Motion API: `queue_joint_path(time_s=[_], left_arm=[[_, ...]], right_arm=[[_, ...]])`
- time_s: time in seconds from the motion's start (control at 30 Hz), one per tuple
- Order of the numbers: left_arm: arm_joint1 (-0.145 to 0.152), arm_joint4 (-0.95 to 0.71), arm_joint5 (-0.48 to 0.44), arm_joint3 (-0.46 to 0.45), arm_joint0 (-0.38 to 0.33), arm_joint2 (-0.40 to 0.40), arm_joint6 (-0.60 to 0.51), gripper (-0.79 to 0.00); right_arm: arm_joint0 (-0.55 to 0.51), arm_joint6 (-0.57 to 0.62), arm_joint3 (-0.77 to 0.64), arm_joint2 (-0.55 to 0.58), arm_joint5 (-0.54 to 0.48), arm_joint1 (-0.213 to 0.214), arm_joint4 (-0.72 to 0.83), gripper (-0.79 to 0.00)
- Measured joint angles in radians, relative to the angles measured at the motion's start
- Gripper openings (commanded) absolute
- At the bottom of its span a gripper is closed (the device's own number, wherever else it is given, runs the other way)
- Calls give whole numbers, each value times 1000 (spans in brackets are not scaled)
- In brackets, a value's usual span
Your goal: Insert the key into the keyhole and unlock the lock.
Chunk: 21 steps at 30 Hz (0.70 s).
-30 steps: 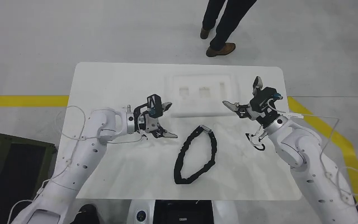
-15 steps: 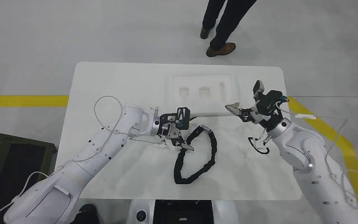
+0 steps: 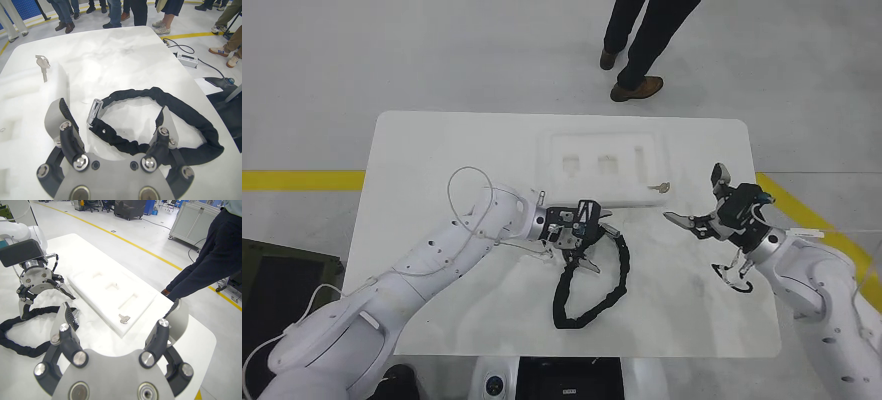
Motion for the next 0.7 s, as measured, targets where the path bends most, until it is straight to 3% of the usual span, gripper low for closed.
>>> queue_joint_path(time_s=[0.43, 0.7], left_arm=[[-2, 5, 6, 7, 1, 2, 11, 0], [-2, 4, -17, -16, 5, -18, -57, 0]], right_arm=[[0, 0, 0, 0, 0, 0, 0, 0], [0, 0, 0, 0, 0, 0, 0, 0]])
